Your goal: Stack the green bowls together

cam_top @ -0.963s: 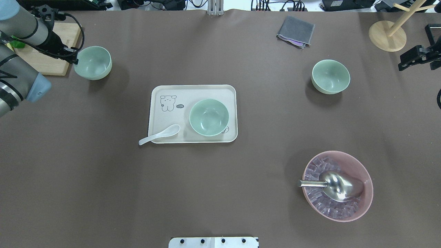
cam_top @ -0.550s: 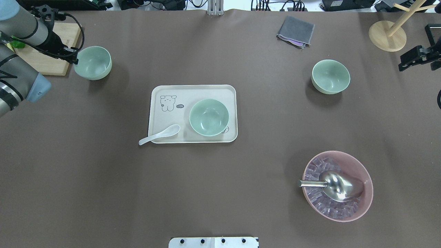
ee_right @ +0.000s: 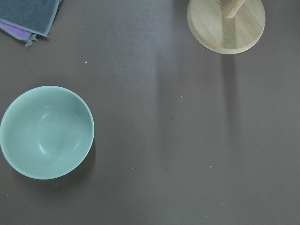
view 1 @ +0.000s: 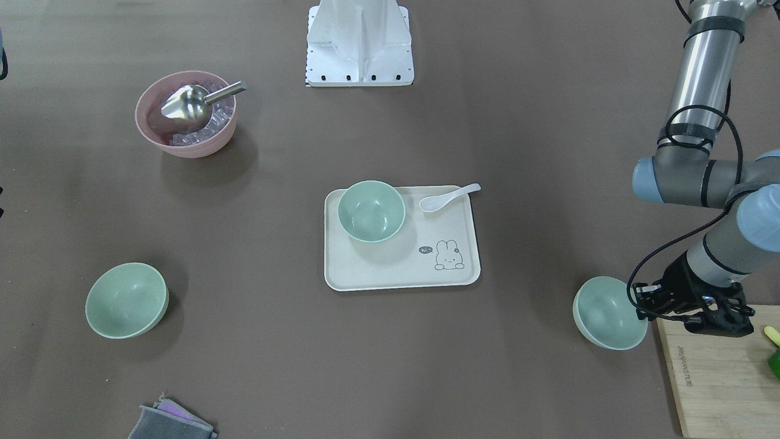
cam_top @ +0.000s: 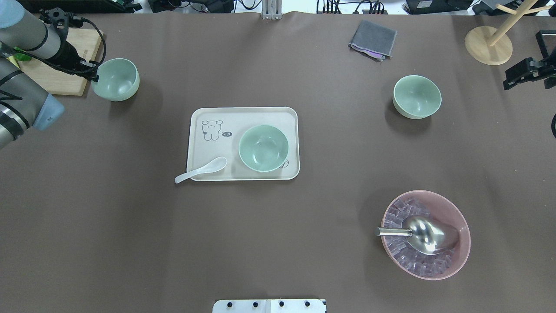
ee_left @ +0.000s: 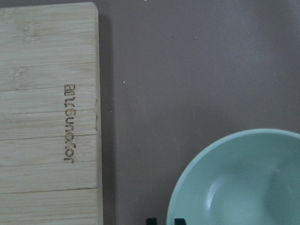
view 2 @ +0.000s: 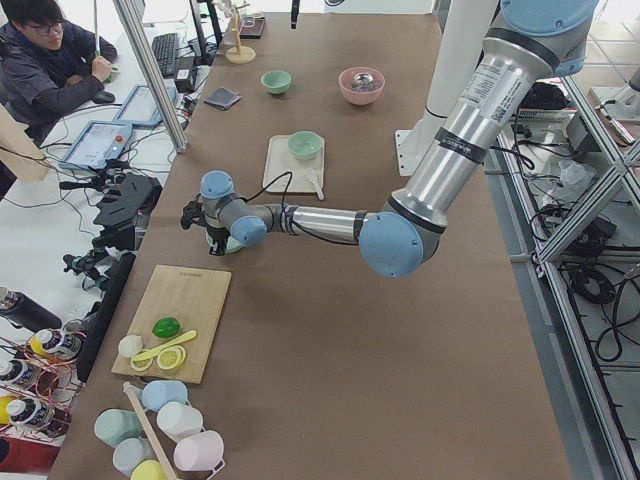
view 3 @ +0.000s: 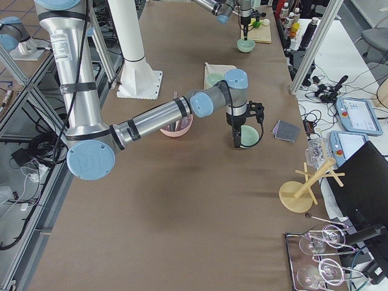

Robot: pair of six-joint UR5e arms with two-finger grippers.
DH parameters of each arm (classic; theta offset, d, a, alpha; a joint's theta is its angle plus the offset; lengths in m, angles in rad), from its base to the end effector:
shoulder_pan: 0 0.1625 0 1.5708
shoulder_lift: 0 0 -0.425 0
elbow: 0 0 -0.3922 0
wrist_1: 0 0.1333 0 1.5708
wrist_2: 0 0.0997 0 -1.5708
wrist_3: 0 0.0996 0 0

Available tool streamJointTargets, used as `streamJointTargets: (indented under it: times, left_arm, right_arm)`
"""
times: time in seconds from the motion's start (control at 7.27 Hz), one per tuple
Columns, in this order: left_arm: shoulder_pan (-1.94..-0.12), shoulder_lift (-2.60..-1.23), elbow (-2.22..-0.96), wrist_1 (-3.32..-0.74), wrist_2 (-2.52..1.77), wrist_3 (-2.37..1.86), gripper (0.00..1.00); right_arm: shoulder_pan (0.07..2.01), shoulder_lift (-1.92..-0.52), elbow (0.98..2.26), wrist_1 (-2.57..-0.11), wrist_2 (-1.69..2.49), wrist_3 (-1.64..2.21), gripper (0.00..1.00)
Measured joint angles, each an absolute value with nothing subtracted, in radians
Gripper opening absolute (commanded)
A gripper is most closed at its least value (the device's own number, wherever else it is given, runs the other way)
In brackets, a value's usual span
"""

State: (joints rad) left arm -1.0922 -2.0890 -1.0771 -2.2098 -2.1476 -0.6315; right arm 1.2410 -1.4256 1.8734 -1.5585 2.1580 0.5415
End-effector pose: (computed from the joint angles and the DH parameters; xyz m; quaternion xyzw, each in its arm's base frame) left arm 0.2673 -0.6866 0.5265 0.1237 0.3931 0.0231 0.9109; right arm -0.1013 -0.5373 0.4432 0.0790 -0.3476 0.0328 0.9337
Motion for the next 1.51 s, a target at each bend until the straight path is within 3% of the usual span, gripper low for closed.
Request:
streamJointTargets:
  times: [0.14, 0.28, 0.96, 1.51]
  left_arm:
    - [-1.092, -2.091, -1.077, -2.210, -2.148, -0.632, 0.15]
    - [-1.092, -2.092, -1.077, -2.211, -2.148, -0.632, 0.00]
    - [-1.094, -2.091, -1.153, -2.196, -2.168, -0.680, 0.00]
    - [-1.065, -2.084, -1.509, -1.918, -2.207, -0.834, 0.00]
  right_arm:
    - [1.241, -1.427, 1.874, -1.559, 2.157, 0.542, 0.96]
    - [1.241, -1.427, 1.874, -1.559, 2.157, 0.541, 0.96]
    - [1.241, -1.429, 1.876, -1.553, 2.157, 0.540, 0.99]
    - [1.238, -1.444, 1.876, -1.510, 2.157, 0.541, 0.99]
